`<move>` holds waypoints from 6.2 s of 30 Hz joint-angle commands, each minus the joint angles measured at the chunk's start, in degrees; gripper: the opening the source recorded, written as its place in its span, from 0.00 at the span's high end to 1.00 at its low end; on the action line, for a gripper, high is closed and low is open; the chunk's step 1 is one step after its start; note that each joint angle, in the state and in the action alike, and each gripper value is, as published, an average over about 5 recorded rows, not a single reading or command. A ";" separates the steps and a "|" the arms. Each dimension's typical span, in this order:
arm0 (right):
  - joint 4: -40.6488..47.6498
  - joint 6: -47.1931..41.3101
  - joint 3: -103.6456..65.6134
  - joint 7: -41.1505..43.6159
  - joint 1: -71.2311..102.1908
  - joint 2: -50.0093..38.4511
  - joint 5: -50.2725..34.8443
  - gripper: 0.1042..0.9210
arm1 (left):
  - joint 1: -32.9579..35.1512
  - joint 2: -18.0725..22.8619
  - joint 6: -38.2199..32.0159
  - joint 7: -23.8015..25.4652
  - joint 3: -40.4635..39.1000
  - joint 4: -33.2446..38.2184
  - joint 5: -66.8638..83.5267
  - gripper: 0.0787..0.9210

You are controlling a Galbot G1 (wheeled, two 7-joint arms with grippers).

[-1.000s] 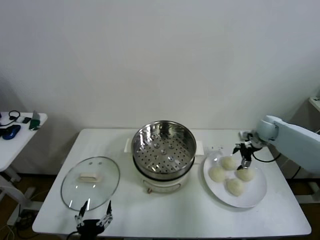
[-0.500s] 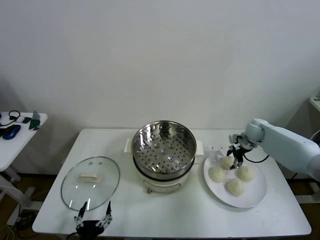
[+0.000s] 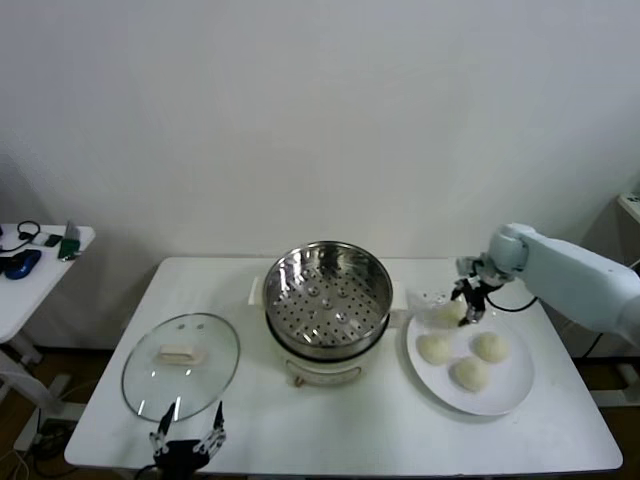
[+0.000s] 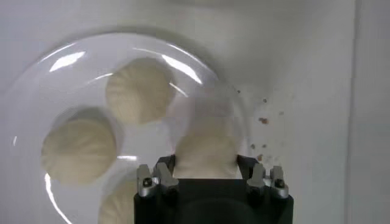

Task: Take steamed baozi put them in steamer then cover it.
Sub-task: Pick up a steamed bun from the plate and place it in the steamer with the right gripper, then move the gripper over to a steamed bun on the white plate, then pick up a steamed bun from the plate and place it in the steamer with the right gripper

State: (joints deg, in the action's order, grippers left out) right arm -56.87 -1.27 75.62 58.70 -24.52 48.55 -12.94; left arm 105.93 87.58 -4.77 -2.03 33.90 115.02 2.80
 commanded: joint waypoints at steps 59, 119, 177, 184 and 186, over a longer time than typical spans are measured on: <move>-5.90 32.82 23.10 -5.69 -29.28 21.26 -15.29 0.12 | -0.60 -1.73 -0.01 -0.92 -0.05 1.33 0.08 0.12; -18.25 -23.17 15.00 -19.78 0.12 -1.99 -19.09 0.36 | -0.82 -0.99 -0.99 -1.07 -0.29 0.29 -0.28 0.12; -5.88 -26.12 17.30 -20.42 -9.98 37.14 -35.60 0.30 | 0.08 -1.88 -2.15 -1.44 -0.63 0.56 0.45 0.12; -14.84 -23.33 19.24 -15.85 -18.58 28.16 -34.51 0.13 | 0.63 -1.60 -2.26 -1.44 -0.97 1.15 -0.27 0.12; -18.43 -21.35 20.80 -13.09 -22.97 23.30 -34.55 0.12 | 0.77 -1.51 -2.25 -1.41 -1.21 1.36 -0.69 0.12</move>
State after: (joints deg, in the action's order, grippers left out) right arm -67.97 -25.89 94.40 40.29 -39.32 80.88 -48.60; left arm 106.44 85.91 -7.02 -3.49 33.02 116.05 2.83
